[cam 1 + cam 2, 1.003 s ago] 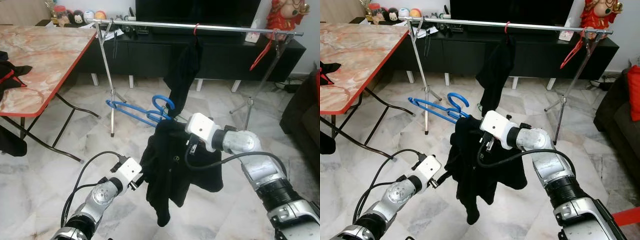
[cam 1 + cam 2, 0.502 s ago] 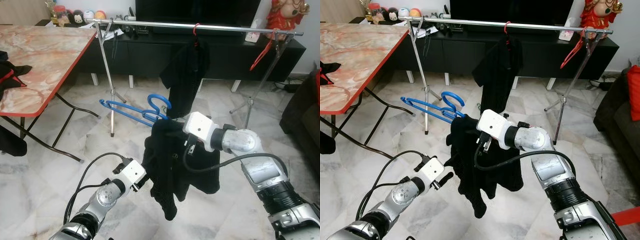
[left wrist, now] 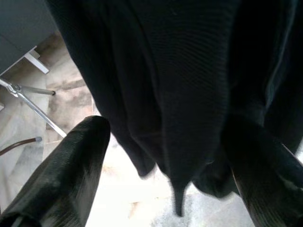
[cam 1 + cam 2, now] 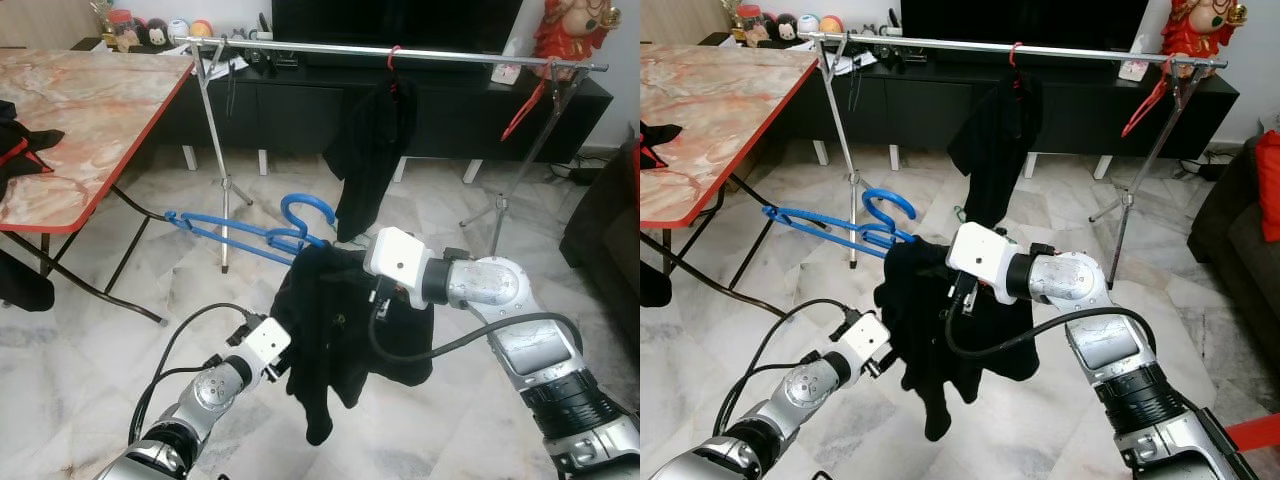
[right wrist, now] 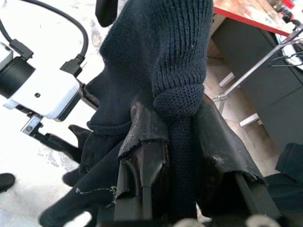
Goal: Hang hanger
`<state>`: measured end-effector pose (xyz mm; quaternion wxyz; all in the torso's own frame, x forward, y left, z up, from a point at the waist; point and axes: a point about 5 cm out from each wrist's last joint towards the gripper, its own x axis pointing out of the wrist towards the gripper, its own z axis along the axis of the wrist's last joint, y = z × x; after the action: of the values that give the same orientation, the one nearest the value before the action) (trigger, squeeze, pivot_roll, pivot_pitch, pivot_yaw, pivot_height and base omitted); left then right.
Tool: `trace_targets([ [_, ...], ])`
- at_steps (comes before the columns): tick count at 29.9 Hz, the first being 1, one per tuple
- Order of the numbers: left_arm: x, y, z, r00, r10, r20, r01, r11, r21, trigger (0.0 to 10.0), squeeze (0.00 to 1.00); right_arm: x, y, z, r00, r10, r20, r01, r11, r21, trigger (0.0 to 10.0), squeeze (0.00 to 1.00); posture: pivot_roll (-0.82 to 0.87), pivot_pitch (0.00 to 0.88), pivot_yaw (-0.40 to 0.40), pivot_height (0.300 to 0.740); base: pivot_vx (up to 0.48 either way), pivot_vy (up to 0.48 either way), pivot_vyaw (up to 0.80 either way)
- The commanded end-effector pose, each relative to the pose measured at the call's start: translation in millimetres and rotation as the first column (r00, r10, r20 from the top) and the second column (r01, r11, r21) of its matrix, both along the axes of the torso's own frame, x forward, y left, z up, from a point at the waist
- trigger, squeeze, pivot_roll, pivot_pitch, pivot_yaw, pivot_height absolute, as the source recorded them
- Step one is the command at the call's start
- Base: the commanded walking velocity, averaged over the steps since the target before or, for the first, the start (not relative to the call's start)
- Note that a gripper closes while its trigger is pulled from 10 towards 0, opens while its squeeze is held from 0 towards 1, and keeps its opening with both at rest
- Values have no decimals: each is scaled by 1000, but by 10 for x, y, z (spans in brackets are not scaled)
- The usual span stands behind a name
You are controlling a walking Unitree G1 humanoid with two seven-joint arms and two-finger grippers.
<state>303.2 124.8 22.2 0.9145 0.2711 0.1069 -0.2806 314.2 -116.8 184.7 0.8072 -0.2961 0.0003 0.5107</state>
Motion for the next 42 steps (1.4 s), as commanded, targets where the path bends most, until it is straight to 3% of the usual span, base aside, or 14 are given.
trace_targets([
  [1, 25, 12, 24, 1000, -8, 5, 8, 1000, 5, 0, 0, -41, 25, 96, 999, 28, 34, -29, 1000, 13, 0, 0, -110, 82, -49, 740, 0, 0, 0],
  [34, -5, 16, -19, 999, -25, -38, 25, 1000, -5, 0, 0, -62, 35, 147, 999, 32, 37, -33, 999, 26, 0, 0, -116, 61, -47, 740, 0, 0, 0],
  [42, -4, 93, -29, 999, 4, -47, -4, 1000, 1, 0, 0, -56, 38, 134, 999, 29, 34, -30, 999, 25, 0, 0, -114, 63, -48, 740, 0, 0, 0],
])
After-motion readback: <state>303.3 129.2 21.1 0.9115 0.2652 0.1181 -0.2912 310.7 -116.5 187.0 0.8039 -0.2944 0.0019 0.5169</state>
